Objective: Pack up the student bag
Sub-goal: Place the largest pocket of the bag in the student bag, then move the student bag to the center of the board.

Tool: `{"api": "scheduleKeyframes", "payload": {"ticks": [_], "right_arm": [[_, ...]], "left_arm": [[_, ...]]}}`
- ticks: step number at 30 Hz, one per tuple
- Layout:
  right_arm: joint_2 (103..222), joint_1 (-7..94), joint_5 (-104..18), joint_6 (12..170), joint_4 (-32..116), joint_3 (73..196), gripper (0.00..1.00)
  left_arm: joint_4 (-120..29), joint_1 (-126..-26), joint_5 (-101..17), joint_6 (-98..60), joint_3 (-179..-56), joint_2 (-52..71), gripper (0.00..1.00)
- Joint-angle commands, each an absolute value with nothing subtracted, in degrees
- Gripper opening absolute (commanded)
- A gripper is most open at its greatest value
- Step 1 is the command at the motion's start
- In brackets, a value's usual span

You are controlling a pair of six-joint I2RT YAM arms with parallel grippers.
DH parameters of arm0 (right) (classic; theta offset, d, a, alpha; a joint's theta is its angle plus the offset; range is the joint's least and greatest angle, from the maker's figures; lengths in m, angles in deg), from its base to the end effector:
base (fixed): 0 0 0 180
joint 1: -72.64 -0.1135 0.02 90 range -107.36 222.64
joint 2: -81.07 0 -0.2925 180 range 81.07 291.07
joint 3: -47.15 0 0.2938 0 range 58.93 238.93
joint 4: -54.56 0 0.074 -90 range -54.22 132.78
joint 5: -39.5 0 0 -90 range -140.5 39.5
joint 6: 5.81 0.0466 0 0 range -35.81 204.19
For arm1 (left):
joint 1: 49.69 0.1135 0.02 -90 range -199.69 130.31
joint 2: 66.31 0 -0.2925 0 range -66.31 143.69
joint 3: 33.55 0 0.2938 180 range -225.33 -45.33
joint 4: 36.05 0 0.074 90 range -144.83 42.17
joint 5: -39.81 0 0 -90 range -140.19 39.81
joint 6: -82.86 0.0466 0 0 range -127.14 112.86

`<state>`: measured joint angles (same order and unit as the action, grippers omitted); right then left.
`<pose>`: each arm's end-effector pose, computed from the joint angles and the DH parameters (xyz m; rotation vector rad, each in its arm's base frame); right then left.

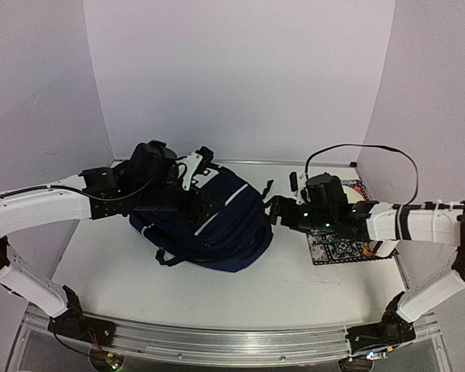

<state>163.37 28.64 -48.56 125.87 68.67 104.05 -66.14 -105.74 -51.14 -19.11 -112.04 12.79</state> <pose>0.2611 0.2543 0.2537 -0.0651 1.9055 1.0867 0.2029 -0.3000 0.3360 0.8101 2.0284 -0.6804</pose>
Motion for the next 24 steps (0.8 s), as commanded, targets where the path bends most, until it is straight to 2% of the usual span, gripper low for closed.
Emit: {"api": "scheduleKeyframes", "payload": {"ticks": [1, 7, 15, 24], "right_arm": [[155.77, 26.93, -54.42, 118.98, 59.33, 103.83, 0.94], [156.10, 21.71, -56.84, 116.15, 56.14, 105.50, 0.94], [163.65, 13.83, -58.55, 115.19, 56.05, 109.70, 0.95], [173.19, 7.88, -55.22, 122.23, 57.64, 113.42, 0.96]], "left_arm": [[-64.30, -100.03, -47.70, -23.25, -109.82, 9.45, 0.77], [-65.02, -88.40, -45.18, -29.14, -102.79, 8.73, 0.83], [-64.89, -72.62, -42.97, -36.28, -92.77, 7.54, 0.86], [-53.92, -61.10, -39.41, -41.34, -82.34, 10.08, 0.85]]}}
